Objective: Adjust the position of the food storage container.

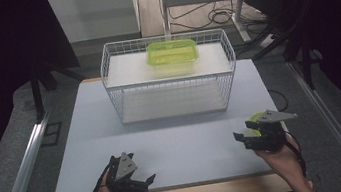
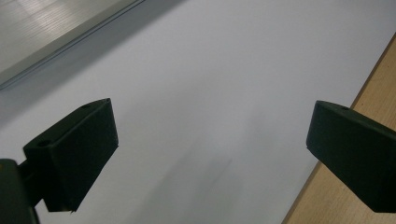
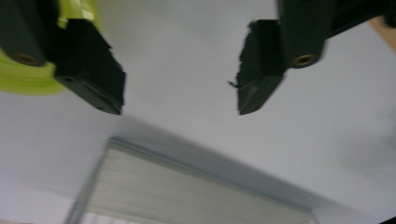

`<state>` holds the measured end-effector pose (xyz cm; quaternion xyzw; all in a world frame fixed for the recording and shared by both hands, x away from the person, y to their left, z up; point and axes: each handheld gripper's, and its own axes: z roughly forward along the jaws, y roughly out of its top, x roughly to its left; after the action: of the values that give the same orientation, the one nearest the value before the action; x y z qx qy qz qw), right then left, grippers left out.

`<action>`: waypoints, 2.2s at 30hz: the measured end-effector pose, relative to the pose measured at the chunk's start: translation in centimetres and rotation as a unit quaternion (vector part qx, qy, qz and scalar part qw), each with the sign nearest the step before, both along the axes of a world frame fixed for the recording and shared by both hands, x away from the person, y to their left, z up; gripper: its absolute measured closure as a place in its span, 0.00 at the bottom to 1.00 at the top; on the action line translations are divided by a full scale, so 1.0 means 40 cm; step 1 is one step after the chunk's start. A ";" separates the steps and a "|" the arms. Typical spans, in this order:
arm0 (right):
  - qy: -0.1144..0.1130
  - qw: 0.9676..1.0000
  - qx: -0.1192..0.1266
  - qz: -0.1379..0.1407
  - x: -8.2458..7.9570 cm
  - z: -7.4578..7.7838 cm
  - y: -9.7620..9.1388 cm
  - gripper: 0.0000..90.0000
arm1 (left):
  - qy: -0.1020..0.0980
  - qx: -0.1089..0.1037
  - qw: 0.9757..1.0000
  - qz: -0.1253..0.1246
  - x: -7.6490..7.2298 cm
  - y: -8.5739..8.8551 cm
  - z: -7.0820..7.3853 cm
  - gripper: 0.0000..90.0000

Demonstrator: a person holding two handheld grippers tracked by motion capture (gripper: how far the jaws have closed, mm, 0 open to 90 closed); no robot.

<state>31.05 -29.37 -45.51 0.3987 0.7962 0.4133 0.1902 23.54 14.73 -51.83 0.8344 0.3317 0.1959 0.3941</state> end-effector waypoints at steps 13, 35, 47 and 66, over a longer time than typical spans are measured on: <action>0.006 0.995 -0.021 -0.098 0.041 0.011 -0.155 0.99 | 0.000 0.008 1.000 -0.005 0.000 -0.005 -0.003 0.03; 0.021 0.980 -0.062 -0.188 0.067 -0.032 -0.277 0.99 | 0.004 0.014 1.000 -0.010 0.000 -0.011 -0.006 0.03; 0.035 0.981 -0.056 -0.182 0.072 -0.045 -0.261 0.99 | 0.004 0.016 1.000 -0.011 0.000 -0.012 -0.007 0.03; 0.052 0.989 -0.044 -0.132 0.072 -0.052 -0.178 0.99 | 0.005 0.019 1.000 -0.012 -0.001 -0.014 -0.008 0.03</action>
<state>33.92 -36.47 -47.60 0.5129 0.7628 0.3273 0.2188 23.52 14.16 -52.14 0.8465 0.3199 0.1934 0.3790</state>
